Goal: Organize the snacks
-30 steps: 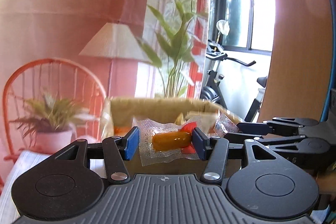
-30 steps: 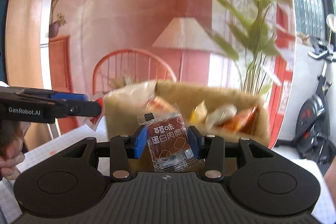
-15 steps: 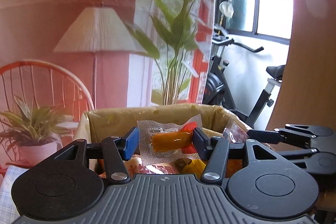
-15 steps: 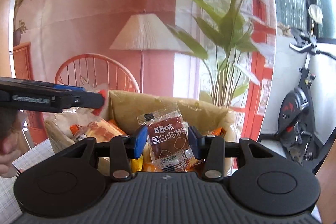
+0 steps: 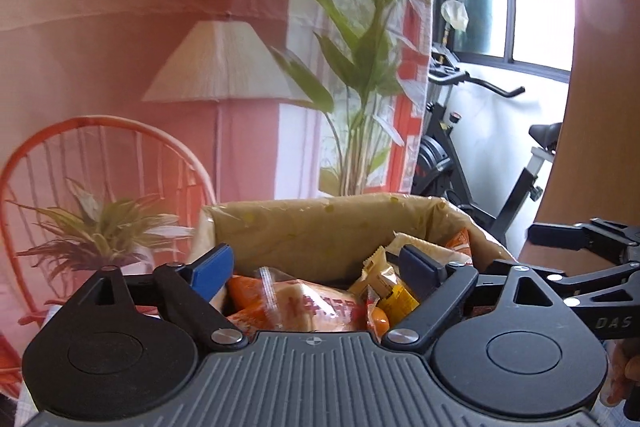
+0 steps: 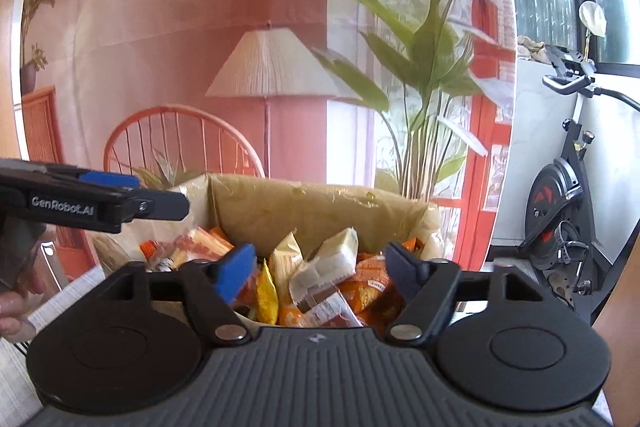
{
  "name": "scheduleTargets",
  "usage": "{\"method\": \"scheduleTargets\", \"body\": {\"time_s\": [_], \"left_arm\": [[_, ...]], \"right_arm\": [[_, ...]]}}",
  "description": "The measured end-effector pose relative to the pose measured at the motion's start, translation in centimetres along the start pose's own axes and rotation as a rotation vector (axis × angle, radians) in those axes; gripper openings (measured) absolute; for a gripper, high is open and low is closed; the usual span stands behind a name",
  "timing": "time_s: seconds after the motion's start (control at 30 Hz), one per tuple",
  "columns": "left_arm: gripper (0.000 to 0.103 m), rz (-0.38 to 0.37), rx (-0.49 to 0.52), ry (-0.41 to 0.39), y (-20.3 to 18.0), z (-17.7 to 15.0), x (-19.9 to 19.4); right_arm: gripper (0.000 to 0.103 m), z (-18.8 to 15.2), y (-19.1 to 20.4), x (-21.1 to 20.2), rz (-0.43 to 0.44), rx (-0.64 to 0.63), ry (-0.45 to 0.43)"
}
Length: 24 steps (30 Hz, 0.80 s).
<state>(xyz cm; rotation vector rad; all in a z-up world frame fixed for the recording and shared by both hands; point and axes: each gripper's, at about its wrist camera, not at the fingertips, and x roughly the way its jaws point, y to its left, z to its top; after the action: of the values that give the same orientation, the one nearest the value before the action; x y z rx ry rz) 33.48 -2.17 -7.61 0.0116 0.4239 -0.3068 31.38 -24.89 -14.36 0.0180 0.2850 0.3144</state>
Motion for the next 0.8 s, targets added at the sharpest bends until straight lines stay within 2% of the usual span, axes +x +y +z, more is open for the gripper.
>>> {"method": "scheduleTargets", "body": {"time_s": [0.03,0.1,0.3,0.5,0.8], "left_arm": [[0.093,0.015,0.007,-0.001,0.0,0.1,-0.5],[0.093,0.058,0.030,-0.011,-0.3,0.2,-1.8],[0.094,0.079,0.031,-0.034,-0.7,0.5,-5.7],[0.095,0.192,0.084,-0.086,-2.0,0.4,-10.3],[0.095,0.201,0.033,-0.105,-2.2,0.2,-17.6]], "right_arm": [[0.088,0.2,0.2,-0.5,-0.001,0.001,-0.008],[0.103,0.7,0.6,-1.6,0.002,0.004,-0.026],[0.103,1.9,1.9,-4.6,-0.003,0.031,-0.055],[0.103,2.8,3.5,-7.5,-0.018,0.069,-0.071],[0.103,3.0,7.0,-13.3,-0.059,0.070,-0.116]]}}
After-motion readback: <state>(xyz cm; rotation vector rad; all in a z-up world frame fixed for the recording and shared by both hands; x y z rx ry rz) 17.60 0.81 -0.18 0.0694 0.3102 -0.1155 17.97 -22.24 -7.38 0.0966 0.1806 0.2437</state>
